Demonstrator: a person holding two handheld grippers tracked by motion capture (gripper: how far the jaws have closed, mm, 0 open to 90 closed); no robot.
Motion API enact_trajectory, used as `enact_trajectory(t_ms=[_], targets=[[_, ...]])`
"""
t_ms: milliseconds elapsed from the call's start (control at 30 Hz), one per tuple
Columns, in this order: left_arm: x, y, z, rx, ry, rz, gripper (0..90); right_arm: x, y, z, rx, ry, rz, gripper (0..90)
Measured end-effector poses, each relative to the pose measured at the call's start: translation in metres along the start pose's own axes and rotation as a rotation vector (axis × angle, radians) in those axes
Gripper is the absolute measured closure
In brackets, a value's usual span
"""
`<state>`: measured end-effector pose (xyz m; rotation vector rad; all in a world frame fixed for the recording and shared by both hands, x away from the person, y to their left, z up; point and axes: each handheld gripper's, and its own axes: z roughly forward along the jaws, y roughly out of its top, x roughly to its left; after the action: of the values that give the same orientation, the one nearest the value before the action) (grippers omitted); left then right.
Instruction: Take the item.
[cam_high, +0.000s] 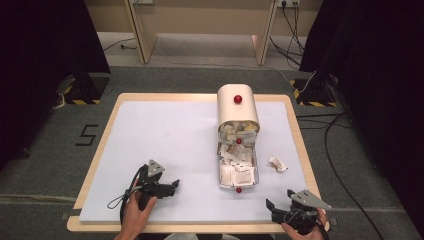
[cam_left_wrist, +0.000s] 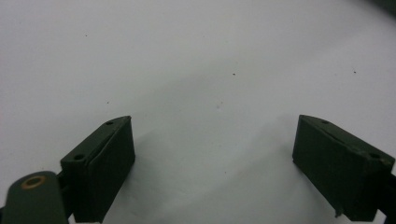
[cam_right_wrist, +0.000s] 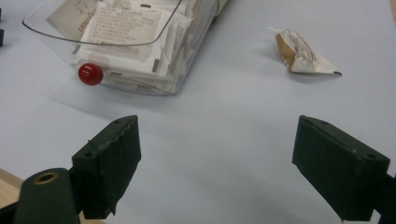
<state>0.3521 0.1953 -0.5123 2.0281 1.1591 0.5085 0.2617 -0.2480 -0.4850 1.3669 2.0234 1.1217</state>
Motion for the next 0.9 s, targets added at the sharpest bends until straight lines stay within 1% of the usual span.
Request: enact_trajectory(t_ms=[133, 167, 233, 433, 600, 700, 733, 900], targets=[[0.0, 0.0, 0.0, 0.0, 0.0, 0.0, 12.0, 0.001, -0.004, -0.001, 0.031, -0.007, -0.01, 15.8], [0.0, 0.0, 0.0, 0.0, 0.0, 0.0, 12.0, 0.0, -0.006, -0.001, 0.05, -0.014, -0.012, 15.8], [0.0, 0.0, 0.0, 0.0, 0.0, 0.0, 12.0, -0.001, -0.009, -0.003, 0.065, -0.022, -0.008, 15.8], [0.0, 0.0, 0.0, 0.0, 0.0, 0.0, 12.0, -0.005, -0.015, -0.011, 0.076, -0.047, -0.007, 15.8], [0.0, 0.0, 0.0, 0.0, 0.0, 0.0, 12.0, -0.003, -0.02, -0.01, 0.129, -0.063, -0.048, 15.8], [0.0, 0.0, 0.0, 0.0, 0.0, 0.0, 12.0, -0.003, -0.023, -0.006, 0.188, -0.067, -0.073, 15.1], [0.0, 0.0, 0.0, 0.0, 0.0, 0.0, 12.0, -0.002, -0.024, -0.006, 0.185, -0.072, -0.065, 15.2], [0.0, 0.0, 0.0, 0.0, 0.0, 0.0, 12.0, -0.003, -0.024, -0.007, 0.185, -0.067, -0.066, 15.5]])
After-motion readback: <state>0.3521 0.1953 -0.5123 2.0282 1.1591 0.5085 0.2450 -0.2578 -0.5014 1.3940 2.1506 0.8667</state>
